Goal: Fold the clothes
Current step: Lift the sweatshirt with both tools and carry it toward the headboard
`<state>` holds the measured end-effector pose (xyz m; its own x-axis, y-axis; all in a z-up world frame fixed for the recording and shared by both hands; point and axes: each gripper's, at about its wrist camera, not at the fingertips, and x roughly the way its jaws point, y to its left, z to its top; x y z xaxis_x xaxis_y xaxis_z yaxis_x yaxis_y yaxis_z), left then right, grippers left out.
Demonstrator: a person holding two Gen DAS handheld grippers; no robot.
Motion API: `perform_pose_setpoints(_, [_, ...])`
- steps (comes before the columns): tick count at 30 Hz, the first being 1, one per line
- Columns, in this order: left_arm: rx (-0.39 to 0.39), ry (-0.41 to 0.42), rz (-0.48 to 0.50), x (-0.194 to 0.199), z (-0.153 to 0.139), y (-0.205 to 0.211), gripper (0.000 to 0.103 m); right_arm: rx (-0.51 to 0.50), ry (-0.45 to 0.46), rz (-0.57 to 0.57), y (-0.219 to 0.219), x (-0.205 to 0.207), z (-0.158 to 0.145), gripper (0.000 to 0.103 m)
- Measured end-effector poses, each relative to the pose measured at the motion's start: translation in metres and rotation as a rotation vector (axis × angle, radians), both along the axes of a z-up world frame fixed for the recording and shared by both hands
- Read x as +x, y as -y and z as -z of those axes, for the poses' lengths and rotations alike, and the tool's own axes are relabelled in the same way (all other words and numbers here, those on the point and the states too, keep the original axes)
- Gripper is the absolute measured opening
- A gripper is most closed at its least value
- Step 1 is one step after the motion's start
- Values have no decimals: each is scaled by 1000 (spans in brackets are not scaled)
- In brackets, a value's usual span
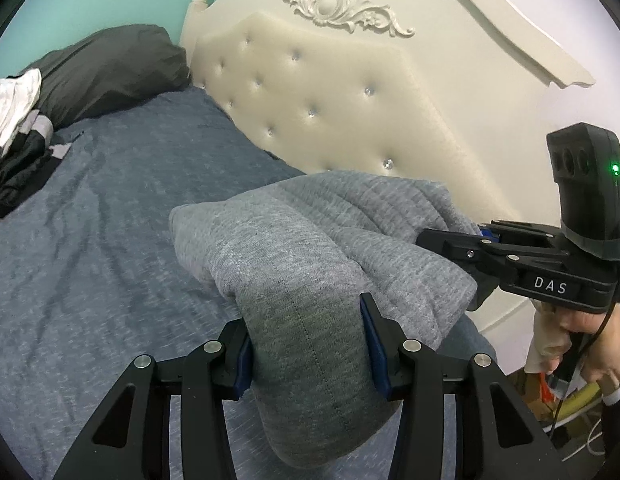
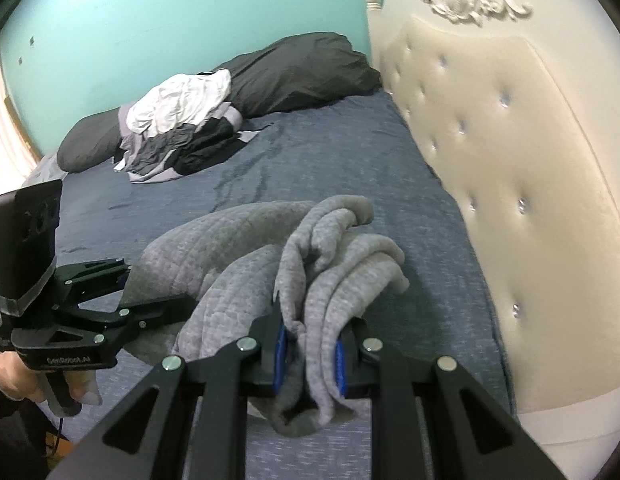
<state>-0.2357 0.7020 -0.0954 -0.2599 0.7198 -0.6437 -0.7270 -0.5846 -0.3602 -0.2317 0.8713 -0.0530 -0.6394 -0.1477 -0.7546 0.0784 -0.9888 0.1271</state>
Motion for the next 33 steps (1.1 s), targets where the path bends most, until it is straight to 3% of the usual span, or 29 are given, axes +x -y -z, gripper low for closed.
perform_pose_setpoints(16, [-22, 10, -33, 0, 47, -23, 50, -8, 3, 27, -32, -9, 51, 18])
perform_pose_setpoints(33, [-82, 170, -21, 22, 118, -29, 50, -53, 130, 77, -53, 14, 119, 18])
